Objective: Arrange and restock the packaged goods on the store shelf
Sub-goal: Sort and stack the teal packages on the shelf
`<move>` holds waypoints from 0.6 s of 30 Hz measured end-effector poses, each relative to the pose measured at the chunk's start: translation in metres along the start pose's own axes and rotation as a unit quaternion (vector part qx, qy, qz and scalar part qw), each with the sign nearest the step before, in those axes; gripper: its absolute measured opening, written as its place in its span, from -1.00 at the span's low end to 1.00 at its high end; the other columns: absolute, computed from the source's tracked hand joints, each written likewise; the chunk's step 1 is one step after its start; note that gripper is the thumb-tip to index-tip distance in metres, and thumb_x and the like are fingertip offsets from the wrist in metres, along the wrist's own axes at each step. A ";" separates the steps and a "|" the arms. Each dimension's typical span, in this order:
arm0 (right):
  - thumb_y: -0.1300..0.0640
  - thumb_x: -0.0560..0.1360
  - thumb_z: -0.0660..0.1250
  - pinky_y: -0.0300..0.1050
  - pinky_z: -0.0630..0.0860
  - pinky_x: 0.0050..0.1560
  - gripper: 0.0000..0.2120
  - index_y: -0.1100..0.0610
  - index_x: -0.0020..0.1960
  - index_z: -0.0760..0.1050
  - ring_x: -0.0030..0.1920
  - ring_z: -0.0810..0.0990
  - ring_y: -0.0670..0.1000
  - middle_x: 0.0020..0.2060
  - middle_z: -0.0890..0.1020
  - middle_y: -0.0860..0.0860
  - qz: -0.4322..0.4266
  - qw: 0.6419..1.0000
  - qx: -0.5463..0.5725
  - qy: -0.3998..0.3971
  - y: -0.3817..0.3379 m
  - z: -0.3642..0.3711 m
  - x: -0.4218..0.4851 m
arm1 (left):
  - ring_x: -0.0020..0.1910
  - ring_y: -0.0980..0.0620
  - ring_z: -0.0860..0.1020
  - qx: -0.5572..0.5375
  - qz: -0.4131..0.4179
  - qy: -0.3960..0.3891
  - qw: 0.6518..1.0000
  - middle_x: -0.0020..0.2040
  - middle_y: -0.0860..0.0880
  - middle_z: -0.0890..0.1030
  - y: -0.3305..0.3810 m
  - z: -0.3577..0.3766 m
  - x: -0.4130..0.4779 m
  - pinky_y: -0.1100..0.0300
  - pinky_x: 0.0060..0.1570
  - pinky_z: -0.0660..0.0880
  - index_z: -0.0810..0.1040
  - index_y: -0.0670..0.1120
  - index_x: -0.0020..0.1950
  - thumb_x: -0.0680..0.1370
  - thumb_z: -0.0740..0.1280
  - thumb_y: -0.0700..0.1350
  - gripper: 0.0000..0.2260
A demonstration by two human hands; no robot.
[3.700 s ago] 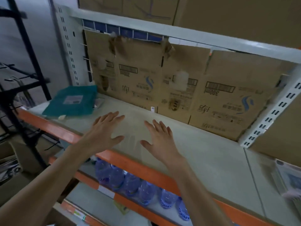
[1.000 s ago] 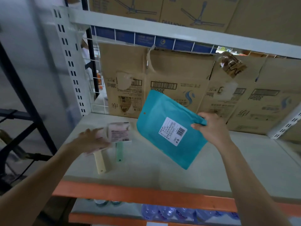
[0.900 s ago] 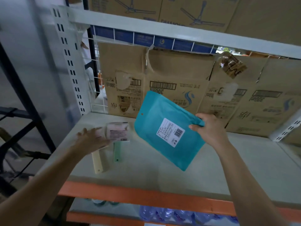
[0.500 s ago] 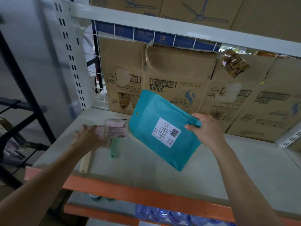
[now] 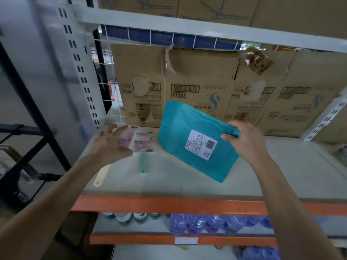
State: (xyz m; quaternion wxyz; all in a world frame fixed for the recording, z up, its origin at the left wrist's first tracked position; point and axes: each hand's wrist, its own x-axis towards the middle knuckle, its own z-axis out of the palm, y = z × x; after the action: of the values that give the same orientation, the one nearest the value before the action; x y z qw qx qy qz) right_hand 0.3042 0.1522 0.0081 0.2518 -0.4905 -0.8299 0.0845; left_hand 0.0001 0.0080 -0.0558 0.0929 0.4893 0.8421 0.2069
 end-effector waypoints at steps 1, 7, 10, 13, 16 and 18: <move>0.11 0.46 0.38 -0.17 0.30 -0.11 -0.69 0.12 0.18 0.52 0.06 0.53 0.09 0.09 0.60 0.05 0.008 1.000 -0.008 0.006 -0.001 -0.003 -0.006 | 0.37 -0.16 0.26 0.002 0.011 -0.006 1.000 0.46 -0.06 0.21 0.005 -0.003 -0.003 -0.07 0.33 0.28 0.20 0.03 0.48 0.32 0.45 0.00 -0.22; 0.12 0.49 0.35 -0.07 0.37 0.00 -0.65 0.12 0.27 0.48 0.10 0.50 0.19 0.10 0.56 0.18 0.087 0.995 -0.034 0.018 0.008 -0.033 -0.049 | 0.35 -0.13 0.28 -0.013 0.098 -0.050 0.994 0.43 0.04 0.24 0.037 0.002 -0.015 0.01 0.29 0.31 0.25 0.07 0.44 0.15 0.27 0.11 -0.17; 0.15 0.47 0.37 -0.03 0.40 -0.01 -0.68 0.15 0.21 0.52 0.08 0.52 0.20 0.07 0.60 0.18 0.104 0.993 -0.035 0.046 0.023 -0.050 -0.068 | 0.35 -0.09 0.31 -0.025 0.145 -0.048 0.988 0.41 0.09 0.27 0.059 0.010 -0.018 0.03 0.27 0.33 0.30 0.09 0.40 0.13 0.26 0.11 -0.20; 0.16 0.46 0.38 -0.03 0.41 0.02 -0.66 0.13 0.23 0.52 0.10 0.52 0.19 0.08 0.61 0.16 0.129 0.988 -0.039 0.073 0.041 -0.067 -0.082 | 0.38 -0.06 0.28 -0.024 0.192 -0.060 0.979 0.41 0.10 0.27 0.082 0.024 -0.018 0.02 0.30 0.31 0.31 0.08 0.39 0.05 0.17 0.24 -0.12; 0.14 0.46 0.38 0.00 0.43 0.02 -0.65 0.11 0.24 0.51 0.11 0.53 0.19 0.09 0.61 0.16 0.149 0.984 -0.053 0.086 0.064 -0.085 -0.093 | 0.39 -0.07 0.27 -0.031 0.220 -0.069 0.972 0.42 0.09 0.25 0.108 0.040 -0.019 -0.04 0.30 0.32 0.27 0.07 0.42 0.04 0.14 0.27 -0.07; 0.15 0.46 0.37 -0.01 0.43 -0.04 -0.69 0.13 0.20 0.52 0.06 0.55 0.19 0.05 0.61 0.16 0.148 0.983 -0.051 0.092 0.081 -0.096 -0.101 | 0.38 -0.08 0.29 -0.026 0.243 -0.069 0.967 0.42 0.07 0.27 0.128 0.051 -0.021 -0.07 0.29 0.33 0.29 0.04 0.42 0.04 0.15 0.28 -0.07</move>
State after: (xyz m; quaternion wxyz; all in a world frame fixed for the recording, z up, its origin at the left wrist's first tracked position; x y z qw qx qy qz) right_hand 0.4549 0.0964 0.0256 0.2865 -0.6254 -0.7250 0.0332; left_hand 0.1292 0.0591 -0.0463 0.1106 0.6897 0.6839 0.2108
